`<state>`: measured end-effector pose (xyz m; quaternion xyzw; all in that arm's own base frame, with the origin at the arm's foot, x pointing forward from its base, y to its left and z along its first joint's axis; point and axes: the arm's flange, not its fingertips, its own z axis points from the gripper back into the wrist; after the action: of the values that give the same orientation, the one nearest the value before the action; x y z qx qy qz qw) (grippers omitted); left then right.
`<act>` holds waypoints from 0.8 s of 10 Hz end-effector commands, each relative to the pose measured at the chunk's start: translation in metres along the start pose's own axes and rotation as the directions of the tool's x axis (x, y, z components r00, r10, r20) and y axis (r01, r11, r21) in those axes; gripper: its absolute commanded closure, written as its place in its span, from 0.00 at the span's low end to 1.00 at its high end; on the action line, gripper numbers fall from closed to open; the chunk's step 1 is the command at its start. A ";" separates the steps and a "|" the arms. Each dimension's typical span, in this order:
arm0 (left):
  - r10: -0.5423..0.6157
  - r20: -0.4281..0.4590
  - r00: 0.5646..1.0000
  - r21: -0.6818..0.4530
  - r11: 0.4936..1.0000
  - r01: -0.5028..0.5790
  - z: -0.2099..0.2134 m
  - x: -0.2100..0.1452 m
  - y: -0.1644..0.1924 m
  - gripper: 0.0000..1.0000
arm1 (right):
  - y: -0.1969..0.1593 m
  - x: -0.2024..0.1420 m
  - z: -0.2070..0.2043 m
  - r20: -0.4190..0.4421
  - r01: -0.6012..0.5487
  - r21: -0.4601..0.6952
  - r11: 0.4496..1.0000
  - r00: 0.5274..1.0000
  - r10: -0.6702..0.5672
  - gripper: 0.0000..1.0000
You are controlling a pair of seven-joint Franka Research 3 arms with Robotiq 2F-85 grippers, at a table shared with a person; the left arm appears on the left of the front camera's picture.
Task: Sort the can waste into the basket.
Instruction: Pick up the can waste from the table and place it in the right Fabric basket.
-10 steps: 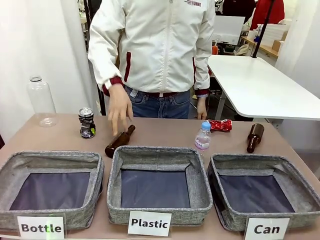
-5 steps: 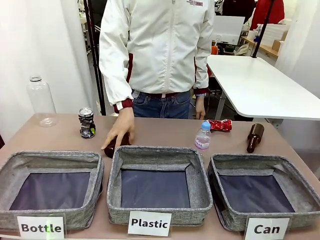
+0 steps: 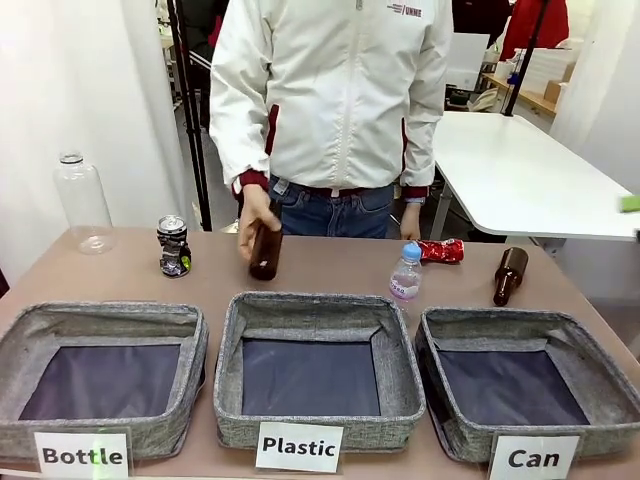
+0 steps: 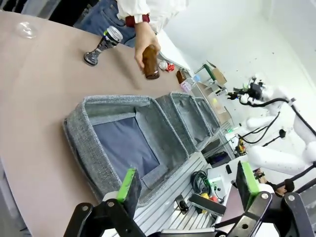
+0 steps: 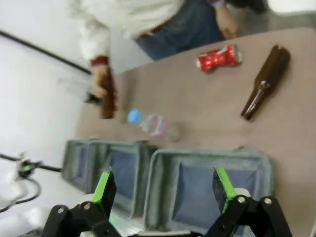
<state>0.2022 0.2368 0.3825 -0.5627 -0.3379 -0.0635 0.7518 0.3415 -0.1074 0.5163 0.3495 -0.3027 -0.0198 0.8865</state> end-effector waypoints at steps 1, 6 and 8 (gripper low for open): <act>-0.024 0.021 0.999 -0.017 1.000 0.024 0.001 0.002 -0.001 0.00 | 0.034 0.031 -0.062 -0.171 -0.068 -0.252 0.965 0.985 0.025 0.00; -0.024 0.021 0.999 -0.017 1.000 0.024 0.001 0.002 -0.001 0.00 | 0.077 0.028 -0.124 -0.238 -0.264 -0.406 0.875 0.955 0.178 0.00; -0.024 0.021 0.999 -0.017 1.000 0.024 0.001 0.002 -0.001 0.00 | 0.069 0.030 -0.114 -0.239 -0.252 -0.375 0.892 0.956 0.169 0.00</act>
<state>0.2014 0.2380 0.3830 -0.5641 -0.3373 -0.0643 0.7509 0.4171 0.0096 0.5102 0.1234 -0.2368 0.0589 0.9619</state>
